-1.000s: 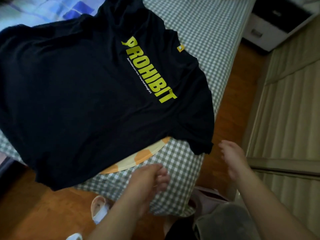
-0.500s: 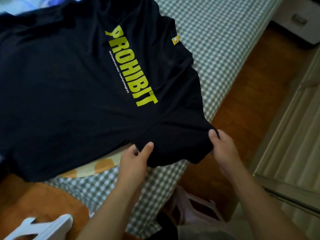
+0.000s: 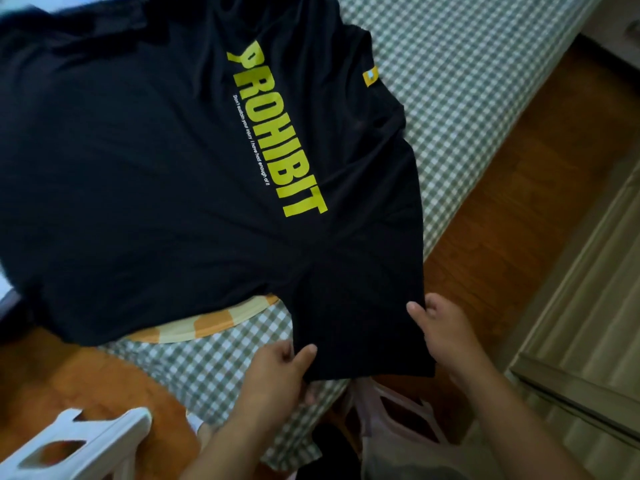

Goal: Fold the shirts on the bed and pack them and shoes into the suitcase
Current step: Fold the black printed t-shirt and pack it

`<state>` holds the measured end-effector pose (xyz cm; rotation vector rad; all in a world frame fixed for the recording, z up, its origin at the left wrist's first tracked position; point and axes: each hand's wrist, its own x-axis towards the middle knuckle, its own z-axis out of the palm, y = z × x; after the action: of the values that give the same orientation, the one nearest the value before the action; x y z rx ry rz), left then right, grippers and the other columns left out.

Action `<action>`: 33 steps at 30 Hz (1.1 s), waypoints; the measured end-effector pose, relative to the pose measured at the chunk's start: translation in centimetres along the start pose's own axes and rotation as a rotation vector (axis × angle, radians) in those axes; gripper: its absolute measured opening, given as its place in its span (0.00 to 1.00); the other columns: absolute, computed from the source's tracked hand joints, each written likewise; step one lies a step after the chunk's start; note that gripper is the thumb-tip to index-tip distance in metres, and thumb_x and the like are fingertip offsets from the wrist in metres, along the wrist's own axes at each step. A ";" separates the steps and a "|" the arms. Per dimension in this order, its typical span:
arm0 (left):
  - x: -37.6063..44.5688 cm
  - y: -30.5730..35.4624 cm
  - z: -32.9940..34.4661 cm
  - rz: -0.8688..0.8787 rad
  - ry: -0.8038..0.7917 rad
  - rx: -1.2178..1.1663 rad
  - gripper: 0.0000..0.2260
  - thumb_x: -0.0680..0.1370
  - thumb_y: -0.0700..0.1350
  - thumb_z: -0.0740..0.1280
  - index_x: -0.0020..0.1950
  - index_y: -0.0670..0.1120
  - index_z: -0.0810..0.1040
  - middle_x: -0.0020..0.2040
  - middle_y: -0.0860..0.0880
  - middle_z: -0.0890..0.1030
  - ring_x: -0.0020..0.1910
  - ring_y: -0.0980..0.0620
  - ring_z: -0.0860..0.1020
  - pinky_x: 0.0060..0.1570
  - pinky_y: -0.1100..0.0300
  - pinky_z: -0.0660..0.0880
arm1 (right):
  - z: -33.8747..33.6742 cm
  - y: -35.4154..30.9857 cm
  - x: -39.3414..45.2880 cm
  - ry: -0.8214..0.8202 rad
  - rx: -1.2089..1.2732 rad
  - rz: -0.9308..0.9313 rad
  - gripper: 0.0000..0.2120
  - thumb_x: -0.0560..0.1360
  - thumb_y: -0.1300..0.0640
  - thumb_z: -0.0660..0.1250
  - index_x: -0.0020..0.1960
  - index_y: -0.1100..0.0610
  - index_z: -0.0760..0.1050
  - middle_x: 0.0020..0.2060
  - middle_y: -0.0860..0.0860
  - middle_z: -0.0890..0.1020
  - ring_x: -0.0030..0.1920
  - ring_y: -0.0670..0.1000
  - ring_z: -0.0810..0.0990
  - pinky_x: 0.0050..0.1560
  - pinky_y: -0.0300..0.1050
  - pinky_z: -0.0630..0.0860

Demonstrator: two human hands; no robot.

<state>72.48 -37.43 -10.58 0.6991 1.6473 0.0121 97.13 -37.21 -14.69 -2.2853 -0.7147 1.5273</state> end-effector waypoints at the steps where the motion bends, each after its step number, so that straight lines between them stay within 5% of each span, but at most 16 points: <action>1: 0.1 0.0 -0.3 -0.015 -0.010 0.046 0.18 0.84 0.52 0.64 0.50 0.36 0.80 0.31 0.41 0.83 0.28 0.48 0.79 0.33 0.59 0.73 | 0.0 -0.1 0.1 0.007 -0.016 0.005 0.10 0.83 0.55 0.63 0.46 0.59 0.76 0.40 0.54 0.83 0.38 0.50 0.82 0.35 0.43 0.74; 4: 0.7 0.4 -0.7 -0.023 -0.045 0.102 0.17 0.84 0.53 0.63 0.49 0.40 0.81 0.35 0.41 0.85 0.34 0.41 0.84 0.36 0.51 0.76 | -0.3 -0.1 0.5 0.094 -0.140 -0.008 0.11 0.83 0.54 0.63 0.45 0.60 0.73 0.40 0.59 0.80 0.37 0.54 0.77 0.36 0.47 0.71; 7: 0.8 1.2 -1.0 -0.026 -0.081 0.197 0.19 0.84 0.54 0.61 0.47 0.39 0.81 0.35 0.42 0.85 0.33 0.44 0.84 0.34 0.53 0.80 | 0.1 -0.9 0.2 0.100 -0.405 0.061 0.08 0.83 0.54 0.61 0.46 0.54 0.72 0.41 0.51 0.78 0.39 0.50 0.76 0.38 0.46 0.71; 9: 0.6 1.6 -1.6 0.029 -0.064 0.450 0.25 0.83 0.61 0.60 0.41 0.41 0.80 0.32 0.45 0.84 0.31 0.48 0.83 0.39 0.51 0.81 | 0.0 -4.0 0.7 0.286 -0.439 -0.105 0.03 0.83 0.54 0.62 0.52 0.52 0.73 0.47 0.47 0.77 0.45 0.47 0.76 0.41 0.43 0.70; 12: 0.6 2.7 -3.2 0.289 0.257 0.623 0.22 0.82 0.60 0.61 0.34 0.47 0.74 0.28 0.50 0.78 0.30 0.53 0.77 0.34 0.51 0.73 | -1.3 -11.4 5.6 0.463 -0.265 -0.341 0.08 0.82 0.54 0.63 0.59 0.53 0.75 0.51 0.46 0.77 0.52 0.48 0.76 0.50 0.43 0.68; 16: 3.0 4.0 -5.1 0.757 0.686 0.577 0.03 0.80 0.48 0.66 0.49 0.50 0.77 0.45 0.53 0.78 0.45 0.51 0.73 0.45 0.51 0.74 | -1.9 -19.2 14.0 0.294 -0.178 -0.363 0.22 0.80 0.48 0.66 0.71 0.56 0.70 0.56 0.49 0.77 0.59 0.52 0.77 0.56 0.45 0.71; 19: 7.0 2.0 -5.7 0.594 0.668 0.649 0.19 0.80 0.53 0.66 0.69 0.47 0.74 0.67 0.44 0.73 0.67 0.42 0.69 0.63 0.42 0.72 | -2.4 -19.9 17.3 0.412 -0.360 -0.296 0.14 0.82 0.50 0.62 0.64 0.56 0.74 0.57 0.53 0.79 0.58 0.57 0.78 0.50 0.45 0.67; 24: 9.5 -1.5 -4.8 0.488 0.505 0.816 0.31 0.81 0.66 0.40 0.83 0.57 0.49 0.83 0.42 0.53 0.81 0.41 0.48 0.77 0.40 0.52 | -4.0 -18.9 18.4 0.567 -0.506 -0.276 0.10 0.83 0.52 0.60 0.58 0.58 0.73 0.56 0.57 0.79 0.53 0.59 0.76 0.48 0.50 0.69; 27: 9.8 -1.6 -4.7 0.495 0.510 0.819 0.33 0.78 0.70 0.31 0.81 0.61 0.39 0.83 0.46 0.41 0.81 0.46 0.37 0.79 0.44 0.42 | -1.9 -18.9 17.7 0.790 -0.704 -0.663 0.11 0.79 0.58 0.63 0.61 0.59 0.72 0.59 0.57 0.76 0.58 0.59 0.73 0.57 0.53 0.70; 30: 9.9 -1.8 -4.5 0.488 0.531 0.813 0.33 0.76 0.72 0.30 0.81 0.63 0.36 0.82 0.47 0.38 0.80 0.48 0.34 0.78 0.48 0.36 | -0.7 -19.5 18.4 0.497 -0.948 -1.123 0.19 0.80 0.51 0.63 0.68 0.58 0.73 0.63 0.55 0.77 0.64 0.58 0.72 0.68 0.55 0.67; 33: 10.0 -1.8 -4.6 0.469 0.519 0.846 0.31 0.82 0.68 0.39 0.83 0.60 0.43 0.83 0.42 0.51 0.81 0.44 0.44 0.76 0.51 0.37 | -0.6 -22.5 20.0 0.341 -0.832 -0.816 0.25 0.82 0.41 0.58 0.70 0.56 0.74 0.62 0.55 0.79 0.64 0.58 0.75 0.68 0.57 0.67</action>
<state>67.28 -32.70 -19.24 1.8411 1.9258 -0.1906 98.63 -7.37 -18.54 -2.1291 -2.1030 0.4686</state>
